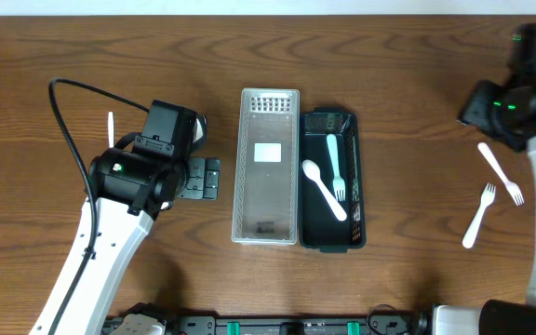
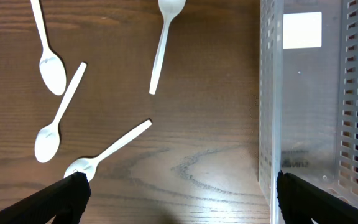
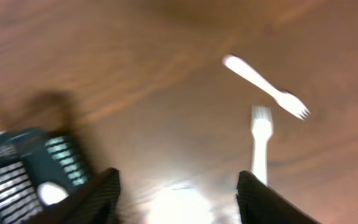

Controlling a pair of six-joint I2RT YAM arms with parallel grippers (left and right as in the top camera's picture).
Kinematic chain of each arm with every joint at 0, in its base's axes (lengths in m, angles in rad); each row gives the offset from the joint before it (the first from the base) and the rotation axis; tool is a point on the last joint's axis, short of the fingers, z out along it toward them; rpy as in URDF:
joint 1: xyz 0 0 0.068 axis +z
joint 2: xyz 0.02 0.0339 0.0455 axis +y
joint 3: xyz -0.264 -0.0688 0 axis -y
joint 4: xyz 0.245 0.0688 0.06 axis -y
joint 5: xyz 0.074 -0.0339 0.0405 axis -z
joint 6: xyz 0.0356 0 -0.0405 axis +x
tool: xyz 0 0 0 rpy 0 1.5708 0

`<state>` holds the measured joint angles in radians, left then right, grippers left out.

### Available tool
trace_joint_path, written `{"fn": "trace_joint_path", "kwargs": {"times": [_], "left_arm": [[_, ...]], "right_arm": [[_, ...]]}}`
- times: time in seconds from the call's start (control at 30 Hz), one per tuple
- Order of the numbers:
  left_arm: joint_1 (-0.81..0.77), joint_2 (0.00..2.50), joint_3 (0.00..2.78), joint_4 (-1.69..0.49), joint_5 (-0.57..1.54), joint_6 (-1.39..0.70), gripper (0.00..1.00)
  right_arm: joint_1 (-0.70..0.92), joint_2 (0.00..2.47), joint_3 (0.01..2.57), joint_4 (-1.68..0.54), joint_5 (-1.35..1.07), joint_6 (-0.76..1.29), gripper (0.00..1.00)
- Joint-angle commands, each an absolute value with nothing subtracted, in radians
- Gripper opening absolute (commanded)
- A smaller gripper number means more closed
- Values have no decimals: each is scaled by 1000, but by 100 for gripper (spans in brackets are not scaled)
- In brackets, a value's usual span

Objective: Pack container
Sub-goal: 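Place the white fork into the black basket and release, then grasp the second white fork on the right with the right gripper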

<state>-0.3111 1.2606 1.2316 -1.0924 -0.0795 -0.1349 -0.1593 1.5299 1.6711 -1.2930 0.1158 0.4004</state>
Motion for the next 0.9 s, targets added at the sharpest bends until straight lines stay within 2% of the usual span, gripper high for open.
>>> {"fn": "trace_joint_path", "kwargs": {"times": [0.0, 0.1, 0.4, 0.7, 0.87], "left_arm": [[-307, 1262, 1240, -1095, -91, -147, 98], [-307, 1262, 1240, -1095, -91, -147, 98], [-307, 1262, 1240, -1095, -91, -147, 98], [-307, 1262, 1240, -1095, -91, -147, 98], [-307, 1262, 1240, -1095, -91, -147, 98]], "right_arm": [[-282, 1549, 1583, -1288, 122, 348, 68], [-372, 1550, 1458, -1207, 117, 304, 74], [-518, 1589, 1128, -925, 83, 272, 82], [-549, 1739, 1089, -797, 25, 271, 80], [-549, 1825, 1089, -764, 25, 272, 83]]}}
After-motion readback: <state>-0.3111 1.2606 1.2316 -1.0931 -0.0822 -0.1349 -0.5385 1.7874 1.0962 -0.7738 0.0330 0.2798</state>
